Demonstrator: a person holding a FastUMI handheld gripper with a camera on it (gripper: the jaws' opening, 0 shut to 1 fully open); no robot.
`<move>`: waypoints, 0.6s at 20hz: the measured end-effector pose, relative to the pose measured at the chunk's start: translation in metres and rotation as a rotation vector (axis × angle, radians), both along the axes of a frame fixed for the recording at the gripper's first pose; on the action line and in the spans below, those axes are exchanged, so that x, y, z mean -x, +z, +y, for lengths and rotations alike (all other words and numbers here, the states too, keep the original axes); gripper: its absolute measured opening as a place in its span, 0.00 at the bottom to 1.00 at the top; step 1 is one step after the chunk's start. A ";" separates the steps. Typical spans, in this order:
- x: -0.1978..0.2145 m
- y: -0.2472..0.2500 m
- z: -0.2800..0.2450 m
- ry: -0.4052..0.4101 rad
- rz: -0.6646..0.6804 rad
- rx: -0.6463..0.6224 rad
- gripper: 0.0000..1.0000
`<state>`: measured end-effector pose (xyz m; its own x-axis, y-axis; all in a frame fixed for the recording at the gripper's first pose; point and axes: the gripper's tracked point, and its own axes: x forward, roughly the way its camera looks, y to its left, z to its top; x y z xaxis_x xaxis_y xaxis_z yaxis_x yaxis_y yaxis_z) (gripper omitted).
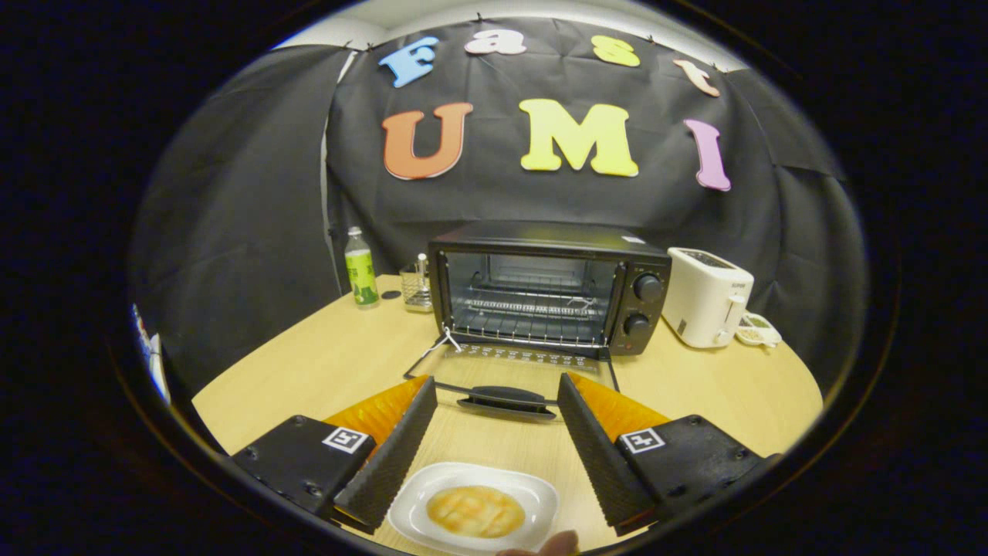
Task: Open the toaster oven, put the food inside, and close the toaster oven door.
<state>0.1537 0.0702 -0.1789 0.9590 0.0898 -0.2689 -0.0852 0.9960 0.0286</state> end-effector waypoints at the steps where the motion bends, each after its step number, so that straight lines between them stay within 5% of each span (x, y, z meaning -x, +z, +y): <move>1: 0.012 0.001 0.004 0.011 -0.021 -0.002 1.00; 5: 0.050 -0.005 0.012 0.032 -0.063 -0.013 1.00; 12: 0.077 -0.055 0.004 -0.047 0.009 -0.035 1.00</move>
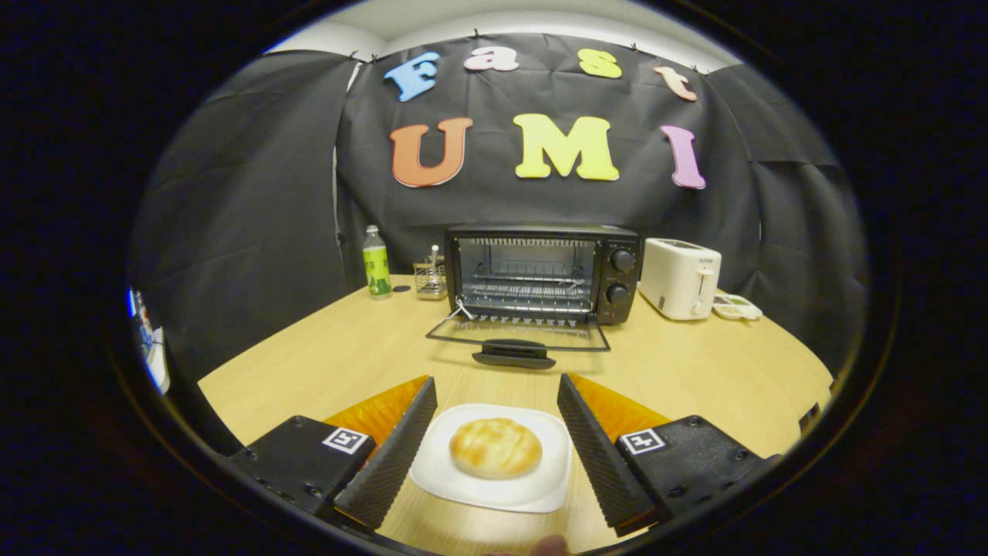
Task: Open the toaster oven, put the food inside, and close the toaster oven door.
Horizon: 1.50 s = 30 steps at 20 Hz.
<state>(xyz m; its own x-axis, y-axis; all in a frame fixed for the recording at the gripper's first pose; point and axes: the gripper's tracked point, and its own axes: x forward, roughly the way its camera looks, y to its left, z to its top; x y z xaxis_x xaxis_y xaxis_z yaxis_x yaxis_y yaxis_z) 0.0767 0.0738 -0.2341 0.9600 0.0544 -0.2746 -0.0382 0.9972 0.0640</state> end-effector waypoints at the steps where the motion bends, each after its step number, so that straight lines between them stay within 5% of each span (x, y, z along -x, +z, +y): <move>1: 0.002 -0.010 0.000 -0.004 0.023 -0.008 1.00; 19: 0.003 -0.068 0.003 -0.007 0.240 -0.053 0.99; 30: -0.001 -0.039 -0.009 -0.040 0.170 -0.298 0.54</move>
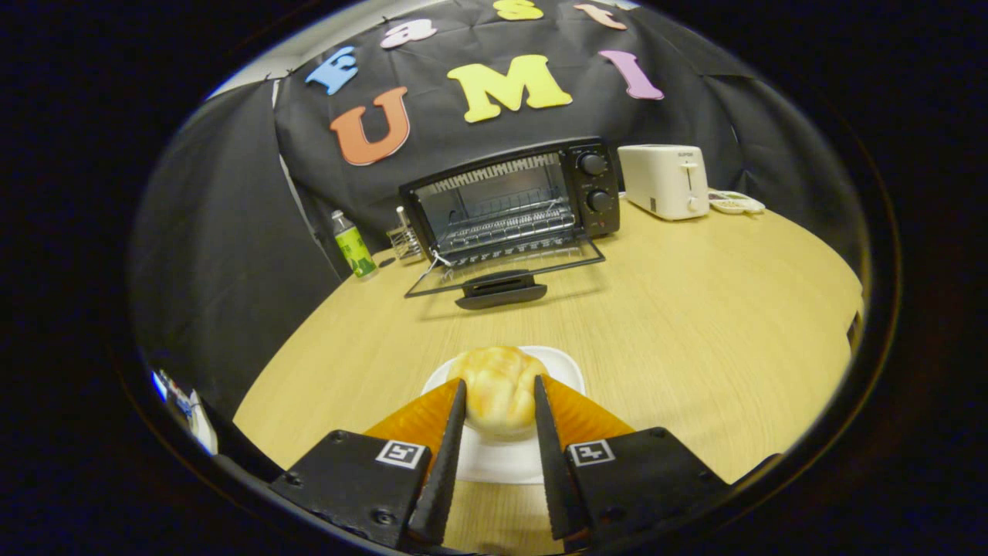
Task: Open the toaster oven, put the food inside, and close the toaster oven door.
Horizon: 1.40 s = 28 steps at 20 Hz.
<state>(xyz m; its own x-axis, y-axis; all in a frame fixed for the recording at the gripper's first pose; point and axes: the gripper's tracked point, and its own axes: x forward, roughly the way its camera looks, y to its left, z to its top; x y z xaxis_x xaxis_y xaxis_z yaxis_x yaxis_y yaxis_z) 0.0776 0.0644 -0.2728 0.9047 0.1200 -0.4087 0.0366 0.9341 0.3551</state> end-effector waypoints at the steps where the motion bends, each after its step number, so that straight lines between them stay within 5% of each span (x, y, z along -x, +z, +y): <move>1: -0.002 0.009 0.000 -0.005 -0.015 -0.033 0.53; 13: -0.085 0.099 0.019 -0.030 -0.076 -0.421 0.47; 22: -0.189 0.085 0.007 -0.098 0.019 -0.338 0.47; 28: -0.248 0.095 -0.012 -0.172 -0.035 -0.137 0.47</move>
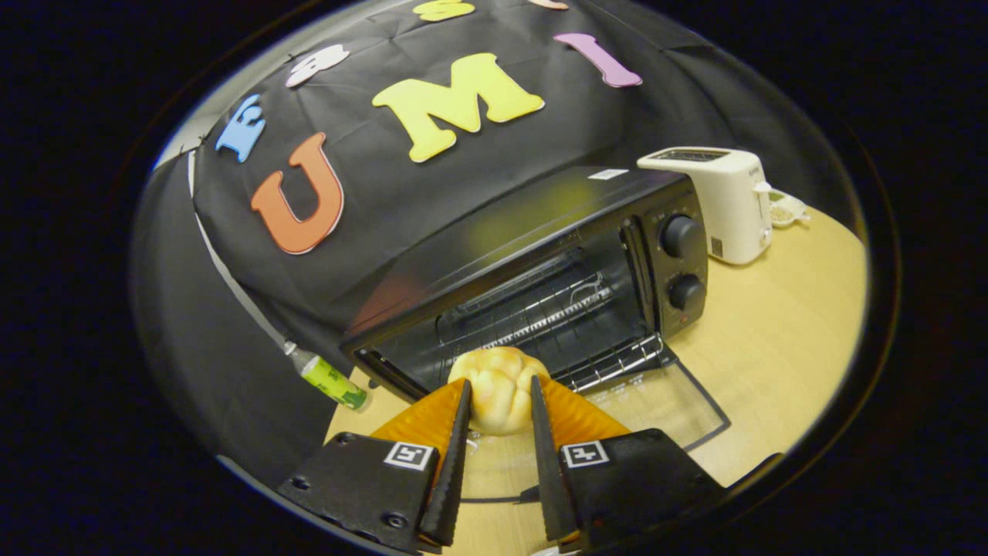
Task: Open the toaster oven, put the food inside, and close the toaster oven door.
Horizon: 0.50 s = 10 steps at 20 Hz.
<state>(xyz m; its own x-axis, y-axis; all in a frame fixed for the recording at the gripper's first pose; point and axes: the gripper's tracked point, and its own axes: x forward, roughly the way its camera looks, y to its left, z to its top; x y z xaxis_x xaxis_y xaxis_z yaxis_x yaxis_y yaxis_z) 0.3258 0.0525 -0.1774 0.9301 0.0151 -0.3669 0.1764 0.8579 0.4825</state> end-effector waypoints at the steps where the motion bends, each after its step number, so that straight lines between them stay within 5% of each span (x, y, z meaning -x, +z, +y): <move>1: -0.008 -0.001 -0.004 -0.009 -0.005 0.028 0.47; 10: -0.068 -0.011 -0.023 -0.071 -0.028 0.191 0.47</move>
